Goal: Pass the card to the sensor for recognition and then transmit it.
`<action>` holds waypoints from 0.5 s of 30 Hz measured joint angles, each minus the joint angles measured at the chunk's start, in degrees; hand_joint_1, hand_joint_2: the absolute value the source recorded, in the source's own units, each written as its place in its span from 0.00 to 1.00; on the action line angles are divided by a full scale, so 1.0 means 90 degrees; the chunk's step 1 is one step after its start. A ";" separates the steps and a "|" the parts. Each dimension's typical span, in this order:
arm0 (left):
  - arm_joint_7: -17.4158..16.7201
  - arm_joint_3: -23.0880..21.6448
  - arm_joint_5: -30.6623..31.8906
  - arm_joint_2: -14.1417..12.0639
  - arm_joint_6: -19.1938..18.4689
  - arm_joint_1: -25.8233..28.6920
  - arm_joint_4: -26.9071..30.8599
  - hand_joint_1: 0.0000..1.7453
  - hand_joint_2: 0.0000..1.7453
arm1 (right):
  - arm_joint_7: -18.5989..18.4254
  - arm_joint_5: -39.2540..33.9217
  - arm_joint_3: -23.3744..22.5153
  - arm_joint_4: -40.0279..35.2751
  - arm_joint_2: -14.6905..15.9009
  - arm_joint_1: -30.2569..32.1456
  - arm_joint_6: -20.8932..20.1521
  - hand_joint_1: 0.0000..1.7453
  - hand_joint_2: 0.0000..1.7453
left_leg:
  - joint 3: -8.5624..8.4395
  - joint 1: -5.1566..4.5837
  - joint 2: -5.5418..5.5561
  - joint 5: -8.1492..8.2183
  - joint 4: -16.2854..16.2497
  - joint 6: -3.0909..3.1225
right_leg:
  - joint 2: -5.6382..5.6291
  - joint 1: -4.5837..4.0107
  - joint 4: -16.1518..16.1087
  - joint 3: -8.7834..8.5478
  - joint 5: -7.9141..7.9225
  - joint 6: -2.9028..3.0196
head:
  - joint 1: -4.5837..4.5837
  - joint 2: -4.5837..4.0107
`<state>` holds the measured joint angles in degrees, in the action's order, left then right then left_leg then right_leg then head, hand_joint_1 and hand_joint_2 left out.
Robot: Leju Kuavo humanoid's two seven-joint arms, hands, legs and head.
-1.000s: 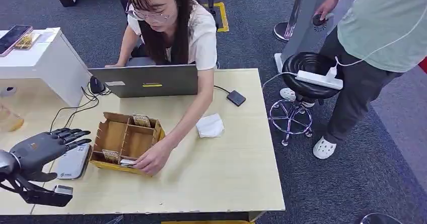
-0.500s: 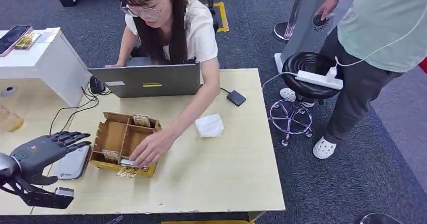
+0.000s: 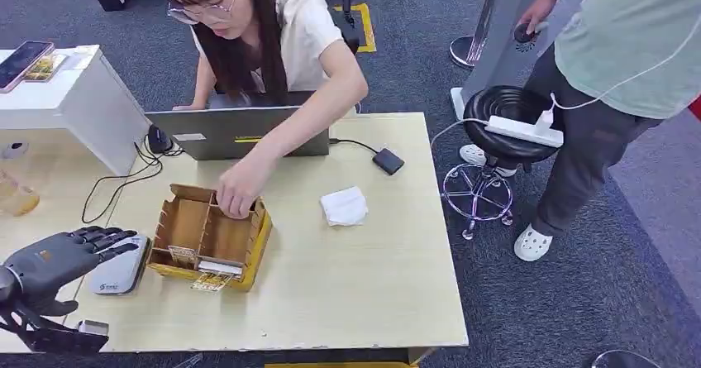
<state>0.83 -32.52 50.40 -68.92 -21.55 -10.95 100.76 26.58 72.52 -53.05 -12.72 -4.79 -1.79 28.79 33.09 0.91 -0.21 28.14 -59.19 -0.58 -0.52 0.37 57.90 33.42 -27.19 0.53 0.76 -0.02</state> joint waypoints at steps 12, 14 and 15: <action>-0.0291 0.0707 -0.0631 -0.0561 -0.0173 0.0850 0.0362 0.00 1.00 | 0.0010 0.0061 -0.0007 0.0000 0.0000 0.0001 0.0002 0.00 0.00 | 0.0001 0.0002 -0.0001 0.0000 0.0001 0.0000 | -0.0001 -0.0001 0.0000 0.0001 -0.0001 0.0000 | 0.0002 0.0000; -0.0325 0.0887 -0.0743 -0.0648 -0.0262 0.1051 0.0425 0.00 1.00 | 0.0010 0.0092 -0.0015 0.0000 0.0000 0.0002 0.0002 0.00 0.00 | 0.0000 0.0002 -0.0001 0.0000 0.0000 0.0000 | -0.0001 -0.0001 0.0000 0.0000 0.0000 0.0000 | 0.0002 0.0000; -0.0352 0.1007 -0.0789 -0.0683 -0.0270 0.1162 0.0451 0.00 1.00 | 0.0010 0.0095 -0.0019 0.0000 0.0000 0.0002 0.0005 0.00 0.00 | 0.0000 0.0002 -0.0001 0.0000 0.0000 0.0000 | -0.0001 -0.0001 0.0000 0.0000 0.0000 0.0000 | 0.0000 0.0000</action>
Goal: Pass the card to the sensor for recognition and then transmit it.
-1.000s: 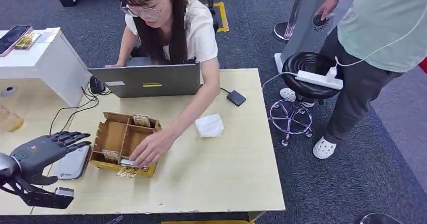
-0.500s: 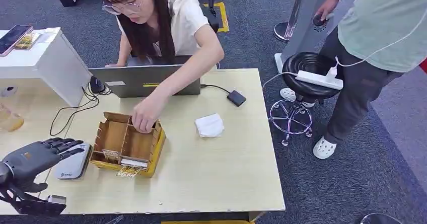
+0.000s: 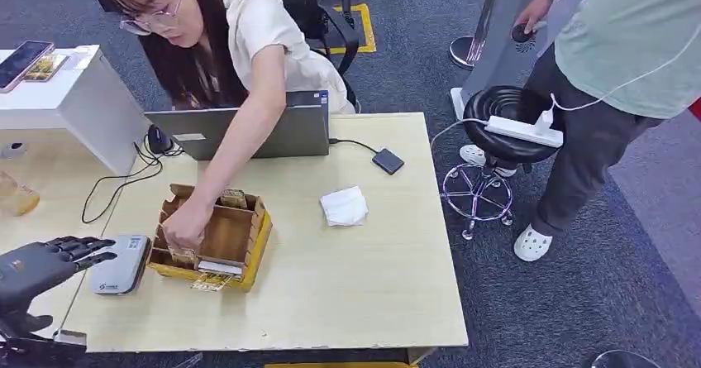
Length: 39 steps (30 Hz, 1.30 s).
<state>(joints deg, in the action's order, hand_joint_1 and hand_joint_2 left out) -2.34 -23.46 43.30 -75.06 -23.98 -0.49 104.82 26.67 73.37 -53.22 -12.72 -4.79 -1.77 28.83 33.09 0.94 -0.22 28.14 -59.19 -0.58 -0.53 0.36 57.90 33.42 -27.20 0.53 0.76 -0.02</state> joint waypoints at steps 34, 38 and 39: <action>-0.0024 0.2458 -0.1205 -0.0206 -0.0182 0.2598 0.0535 0.00 1.00 | 0.0010 0.0182 -0.0083 0.0000 0.0000 -0.0072 0.0002 0.00 0.00 | 0.0006 0.0004 0.0019 0.0000 0.0001 0.0000 | 0.0022 -0.0002 0.0000 -0.0006 -0.0002 0.0000 | -0.0002 0.0000; 0.0026 0.2335 -0.1374 -0.0075 -0.0260 0.2429 0.0534 0.00 1.00 | 0.0010 0.0199 -0.0083 0.0002 0.0000 -0.0082 0.0002 0.00 0.00 | 0.0007 0.0003 0.0020 0.0000 0.0001 0.0000 | 0.0023 -0.0002 0.0000 -0.0006 -0.0002 0.0000 | 0.0000 0.0000; 0.0029 0.2301 -0.1421 -0.0048 -0.0265 0.2402 0.0535 0.00 1.00 | 0.0010 0.0202 -0.0083 0.0002 0.0000 -0.0083 0.0002 0.00 0.00 | 0.0006 0.0003 0.0020 0.0000 0.0001 0.0000 | 0.0023 -0.0002 0.0000 -0.0006 -0.0002 0.0000 | -0.0002 0.0000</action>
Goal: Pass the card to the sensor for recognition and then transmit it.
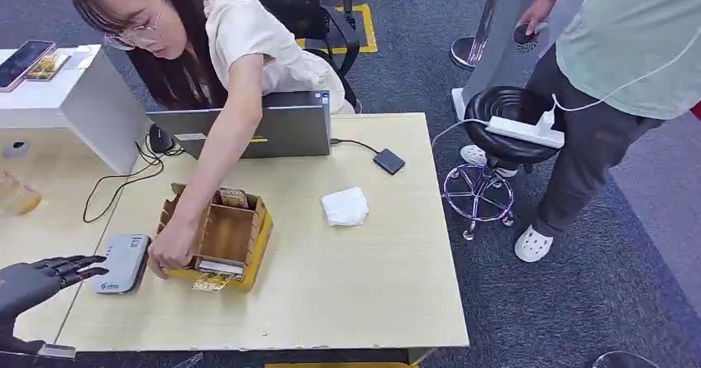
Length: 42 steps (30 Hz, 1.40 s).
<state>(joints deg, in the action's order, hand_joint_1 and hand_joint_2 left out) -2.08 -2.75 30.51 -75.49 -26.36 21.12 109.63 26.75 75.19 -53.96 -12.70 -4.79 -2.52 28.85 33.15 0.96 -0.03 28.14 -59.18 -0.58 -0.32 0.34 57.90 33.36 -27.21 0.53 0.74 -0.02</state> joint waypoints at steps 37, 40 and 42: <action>-0.0410 -0.0199 -0.0541 0.0486 0.0945 0.0831 0.0308 0.00 1.00 | -0.0032 0.0075 0.0000 0.0000 0.0000 -0.0058 0.0000 0.00 0.00 | 0.0002 0.0000 0.0001 0.0000 0.0000 0.0000 | 0.0002 0.0000 0.0000 0.0000 -0.0005 -0.0002 | 0.0000 0.0000; -0.0435 -0.0277 -0.0353 0.0691 0.1201 0.0830 0.0311 0.00 1.00 | -0.0027 0.0054 0.0000 0.0000 0.0000 -0.0061 0.0002 0.00 0.00 | 0.0002 -0.0001 0.0001 0.0000 0.0000 0.0000 | 0.0002 0.0001 0.0000 -0.0001 -0.0005 -0.0002 | 0.0002 0.0000; -0.0473 -0.0357 -0.0236 0.0853 0.1358 0.0830 0.0311 0.00 1.00 | -0.0022 0.0029 0.0000 0.0000 0.0000 -0.0059 0.0002 0.00 0.00 | 0.0001 0.0000 0.0001 0.0001 0.0000 0.0000 | 0.0001 0.0000 0.0000 -0.0001 -0.0005 -0.0002 | 0.0002 0.0000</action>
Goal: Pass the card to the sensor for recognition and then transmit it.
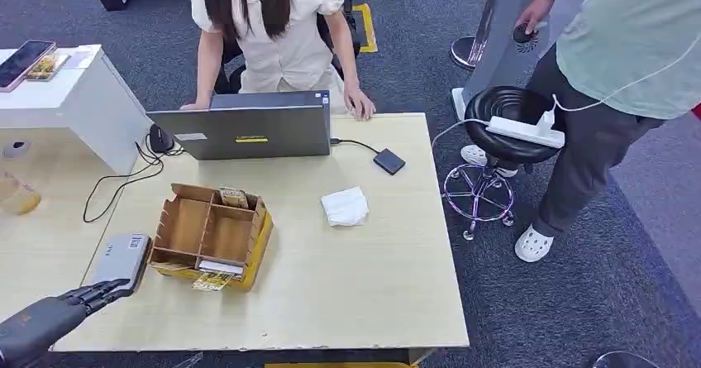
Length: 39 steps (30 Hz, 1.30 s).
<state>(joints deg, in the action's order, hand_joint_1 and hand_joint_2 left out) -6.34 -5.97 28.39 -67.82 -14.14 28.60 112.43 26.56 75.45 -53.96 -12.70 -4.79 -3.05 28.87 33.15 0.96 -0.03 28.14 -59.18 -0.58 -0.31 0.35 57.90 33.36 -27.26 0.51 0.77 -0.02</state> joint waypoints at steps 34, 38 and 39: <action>-0.0039 -0.1146 0.1011 0.2730 0.1496 -0.0842 -0.0163 0.00 1.00 | 0.0034 -0.0097 -0.0073 0.0002 -0.0002 0.0014 0.0010 0.00 0.00 | -0.0001 -0.0004 0.0003 0.0001 -0.0001 0.0001 | 0.0010 0.0002 -0.0003 0.0000 -0.0001 0.0000 | 0.0002 0.0000; 0.0017 -0.1234 0.1353 0.3173 0.1795 -0.0936 -0.0175 0.00 1.00 | 0.0073 -0.0097 -0.0100 0.0002 -0.0007 0.0019 0.0010 0.00 0.00 | -0.0001 -0.0007 0.0002 0.0001 -0.0001 0.0001 | 0.0010 0.0003 -0.0004 0.0000 -0.0001 -0.0001 | 0.0000 0.0000; 0.0019 -0.1248 0.1392 0.3287 0.1821 -0.0956 -0.0180 0.00 1.00 | 0.0073 -0.0097 -0.0104 0.0002 -0.0010 0.0020 0.0010 0.00 0.00 | -0.0002 -0.0007 0.0002 0.0001 -0.0001 0.0001 | 0.0009 0.0003 -0.0004 0.0000 -0.0001 -0.0001 | 0.0000 0.0000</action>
<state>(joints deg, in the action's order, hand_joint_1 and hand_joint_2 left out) -6.16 -17.20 40.92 -38.23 2.25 19.99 110.81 27.21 74.58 -54.91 -12.68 -4.87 -2.86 28.96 33.14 0.90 -0.01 28.15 -59.19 -0.57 -0.22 0.38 57.87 33.35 -27.27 0.50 0.77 -0.02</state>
